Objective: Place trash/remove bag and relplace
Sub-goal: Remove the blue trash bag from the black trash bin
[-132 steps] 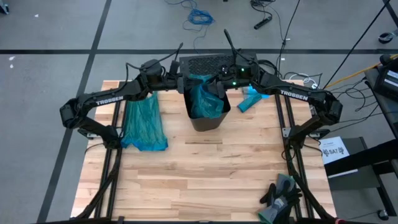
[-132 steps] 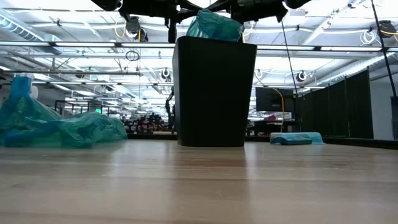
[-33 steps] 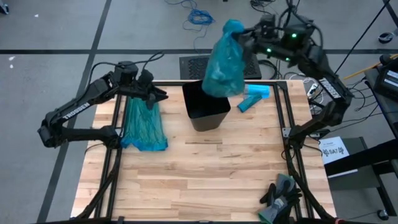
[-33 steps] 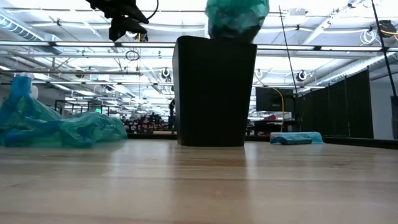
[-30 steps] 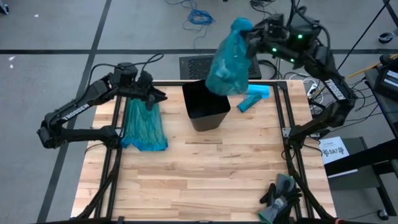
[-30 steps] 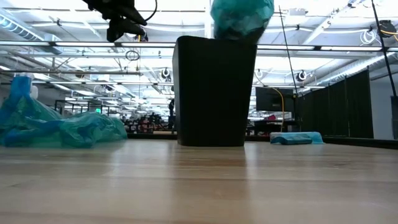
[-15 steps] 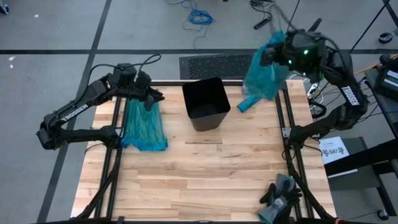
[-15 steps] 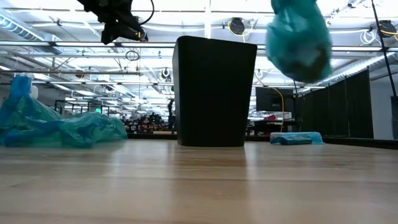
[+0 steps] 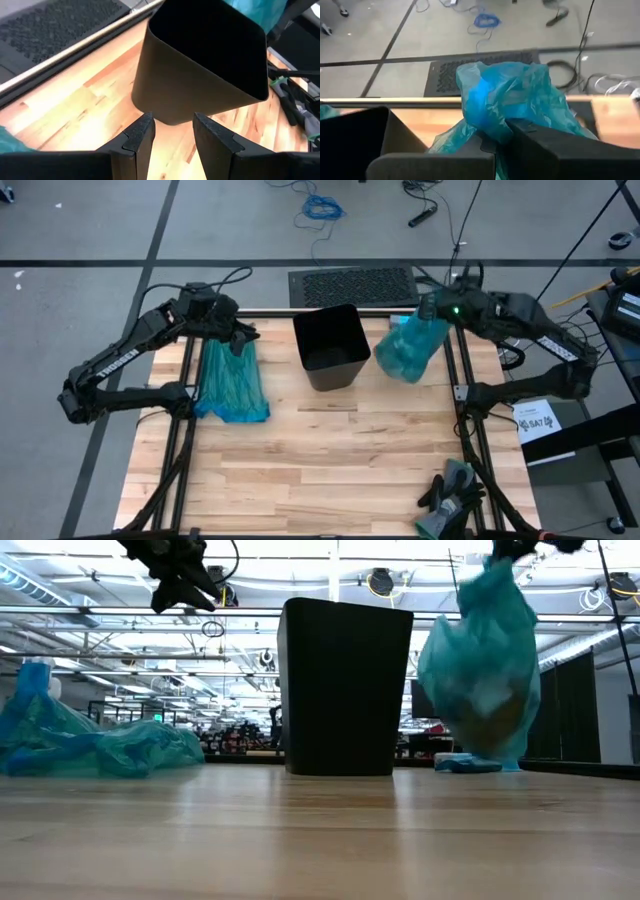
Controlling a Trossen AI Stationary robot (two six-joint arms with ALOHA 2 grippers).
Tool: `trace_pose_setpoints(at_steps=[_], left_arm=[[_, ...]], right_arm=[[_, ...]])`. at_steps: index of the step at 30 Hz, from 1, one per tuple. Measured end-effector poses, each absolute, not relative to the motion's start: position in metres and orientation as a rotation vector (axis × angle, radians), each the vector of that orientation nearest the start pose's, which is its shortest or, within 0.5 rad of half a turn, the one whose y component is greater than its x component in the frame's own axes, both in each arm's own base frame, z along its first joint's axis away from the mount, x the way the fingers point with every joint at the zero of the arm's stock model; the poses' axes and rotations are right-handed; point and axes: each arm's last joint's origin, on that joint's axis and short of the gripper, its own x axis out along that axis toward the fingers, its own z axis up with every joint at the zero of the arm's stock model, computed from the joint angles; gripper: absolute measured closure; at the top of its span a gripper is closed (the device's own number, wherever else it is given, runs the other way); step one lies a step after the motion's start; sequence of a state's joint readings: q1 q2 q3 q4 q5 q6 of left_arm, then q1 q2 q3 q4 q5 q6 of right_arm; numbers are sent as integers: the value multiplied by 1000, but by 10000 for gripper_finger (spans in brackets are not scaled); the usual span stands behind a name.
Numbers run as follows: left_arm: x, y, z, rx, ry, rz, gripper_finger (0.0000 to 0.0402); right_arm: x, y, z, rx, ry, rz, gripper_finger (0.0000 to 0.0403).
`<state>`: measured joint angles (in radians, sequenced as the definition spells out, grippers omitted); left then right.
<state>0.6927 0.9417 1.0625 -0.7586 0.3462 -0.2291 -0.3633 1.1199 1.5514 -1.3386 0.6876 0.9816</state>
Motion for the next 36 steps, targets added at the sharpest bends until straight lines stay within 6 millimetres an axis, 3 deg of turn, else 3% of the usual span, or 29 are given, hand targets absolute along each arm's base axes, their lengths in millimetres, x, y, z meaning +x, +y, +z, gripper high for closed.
trace_pose_setpoints(at_steps=[10,17,22,26,36], left_arm=[[132,101,333,-582,523,416,263],[132,100,321,-636,551,408,263],[128,96,323,-667,534,400,262],[124,92,326,-690,516,406,262],[121,90,328,-742,489,423,262]], right_arm=[[138,-65,345,816,285,-1185,403],[139,-63,274,987,357,-1190,403],[129,-61,232,1160,379,-1272,403],[123,-61,217,1212,376,-1318,403],[114,-63,214,1194,522,-1279,403]])
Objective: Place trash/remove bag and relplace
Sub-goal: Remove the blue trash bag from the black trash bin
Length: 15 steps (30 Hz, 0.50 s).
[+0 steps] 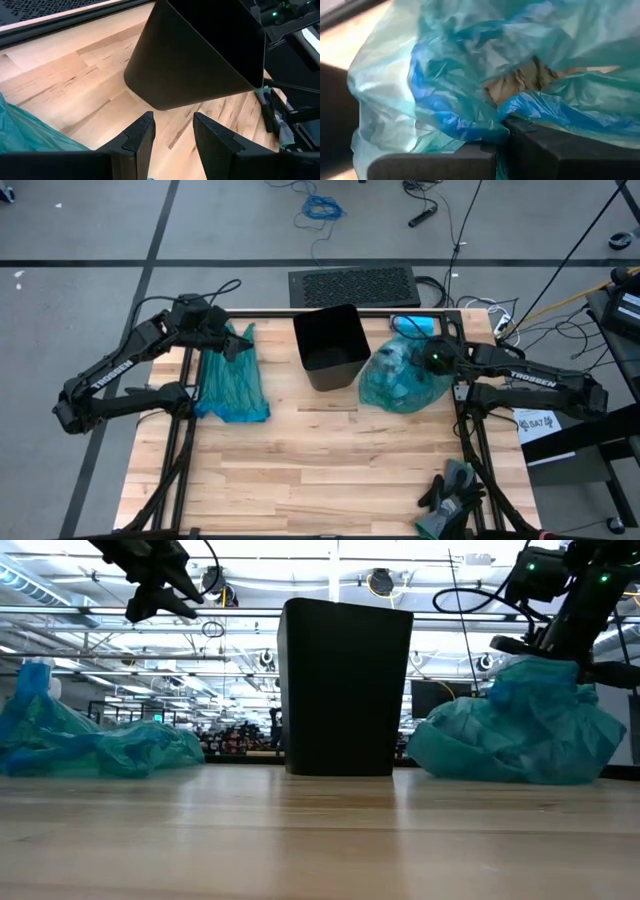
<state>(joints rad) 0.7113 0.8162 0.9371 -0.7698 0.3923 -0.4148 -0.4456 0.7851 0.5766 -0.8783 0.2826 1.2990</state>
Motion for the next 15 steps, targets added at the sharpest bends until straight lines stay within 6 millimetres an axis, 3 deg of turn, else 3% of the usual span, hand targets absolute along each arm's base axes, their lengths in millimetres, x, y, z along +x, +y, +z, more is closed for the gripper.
trace_pose_setpoints(at_steps=[7,15], left_arm=[[121,90,327,-766,492,432,262],[124,93,324,-775,508,448,262]], right_arm=[[112,-62,224,1128,524,-1135,384],[107,-59,266,1047,446,-1014,304]])
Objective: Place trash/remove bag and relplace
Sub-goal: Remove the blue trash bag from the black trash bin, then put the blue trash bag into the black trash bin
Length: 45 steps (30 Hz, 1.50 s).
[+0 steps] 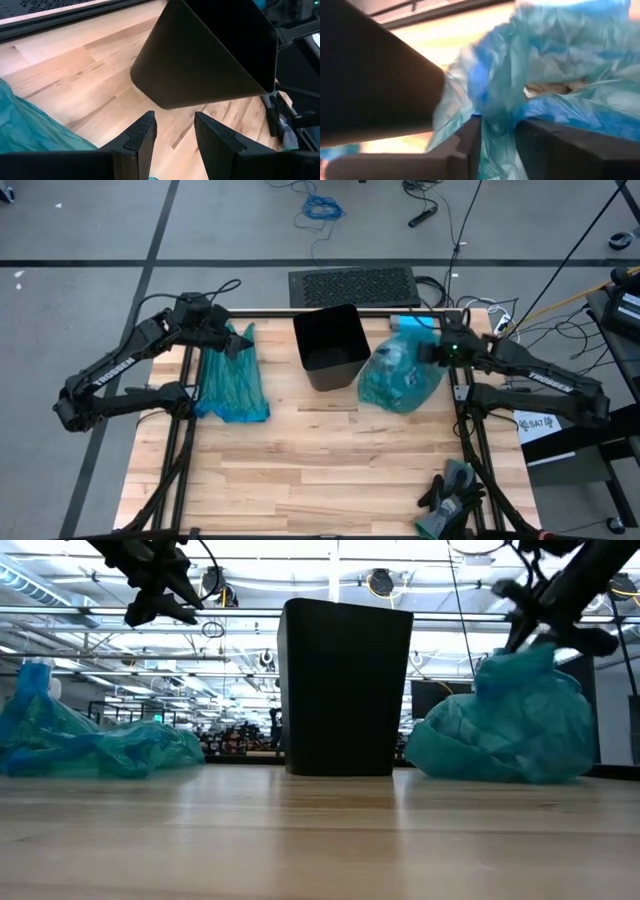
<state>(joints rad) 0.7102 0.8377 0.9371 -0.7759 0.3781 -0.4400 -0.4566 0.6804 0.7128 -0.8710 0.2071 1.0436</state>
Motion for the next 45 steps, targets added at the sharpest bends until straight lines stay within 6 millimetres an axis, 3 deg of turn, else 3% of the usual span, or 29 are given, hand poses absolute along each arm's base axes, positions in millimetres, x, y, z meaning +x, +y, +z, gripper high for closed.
trace_pose_setpoints(at_steps=[9,16,21,35,45], left_arm=[[135,99,317,-734,561,463,262],[143,107,311,-672,603,496,262],[151,105,308,-674,635,375,262],[171,62,305,-489,746,74,263],[173,25,282,-325,1085,-19,263]], right_arm=[[94,-52,288,1002,529,-1013,239],[88,-47,290,1047,616,-966,227],[86,-45,296,1060,599,-934,227],[68,-36,347,995,446,-842,227],[67,-36,351,977,437,-837,227]])
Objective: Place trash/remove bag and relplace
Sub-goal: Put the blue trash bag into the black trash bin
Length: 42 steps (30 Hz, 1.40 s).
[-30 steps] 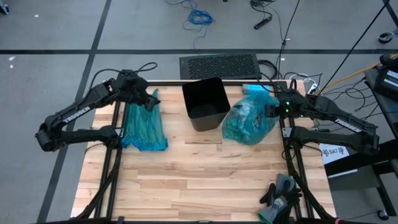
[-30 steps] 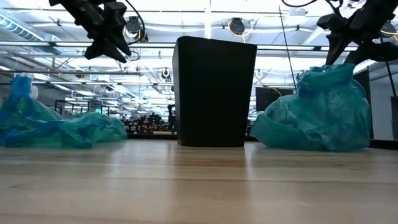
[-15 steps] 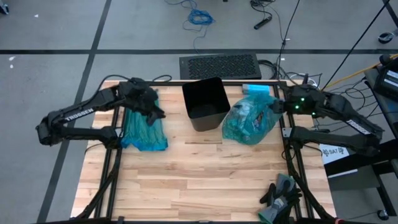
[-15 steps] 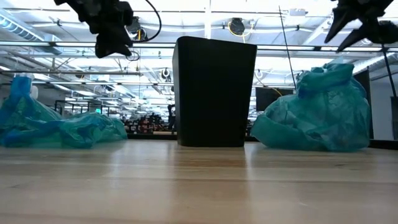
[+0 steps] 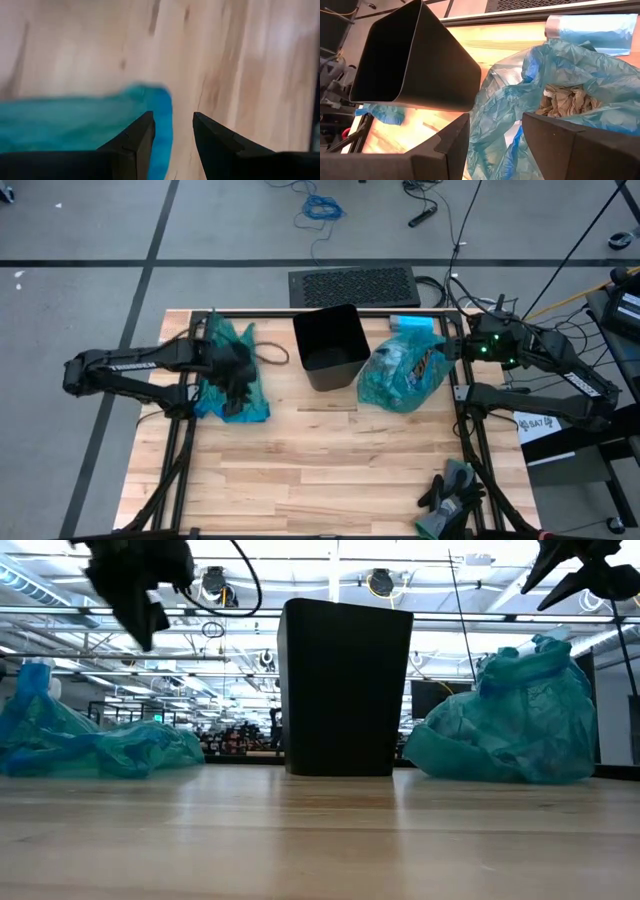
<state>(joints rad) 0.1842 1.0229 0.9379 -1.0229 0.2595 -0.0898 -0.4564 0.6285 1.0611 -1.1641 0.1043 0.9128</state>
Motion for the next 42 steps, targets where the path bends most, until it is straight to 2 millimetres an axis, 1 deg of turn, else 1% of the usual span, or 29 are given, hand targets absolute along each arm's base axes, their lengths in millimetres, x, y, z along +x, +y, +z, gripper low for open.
trace_pose_setpoints(at_steps=[8,11,15,19,25,29,31,33,34,36,38,39,42], left_arm=[[178,1,258,-220,1398,-31,263],[181,-7,249,-213,1503,-13,263],[187,-18,240,-185,1581,-29,263],[193,-27,230,-122,1643,-35,263],[197,-31,215,34,1784,12,263],[199,-30,207,92,1866,-9,263],[199,-29,203,146,1921,35,266],[197,-28,201,178,1982,77,278],[197,-27,199,178,2009,92,291],[198,-26,197,165,2038,96,330],[198,-25,196,103,2045,87,378],[199,-25,196,66,2035,100,389],[204,-23,204,-11,1955,143,396]], right_arm=[[66,-36,351,967,440,-837,227],[66,-36,351,962,442,-837,227],[66,-36,351,957,442,-841,227],[66,-37,351,949,436,-857,227],[66,-37,351,949,436,-857,227],[66,-37,351,949,436,-857,227],[66,-37,351,949,436,-857,227],[66,-37,351,949,436,-857,227],[66,-37,351,949,436,-857,227],[66,-37,351,949,436,-857,227],[66,-37,351,949,436,-857,227],[66,-37,351,949,436,-857,227],[66,-37,351,949,436,-857,227]])
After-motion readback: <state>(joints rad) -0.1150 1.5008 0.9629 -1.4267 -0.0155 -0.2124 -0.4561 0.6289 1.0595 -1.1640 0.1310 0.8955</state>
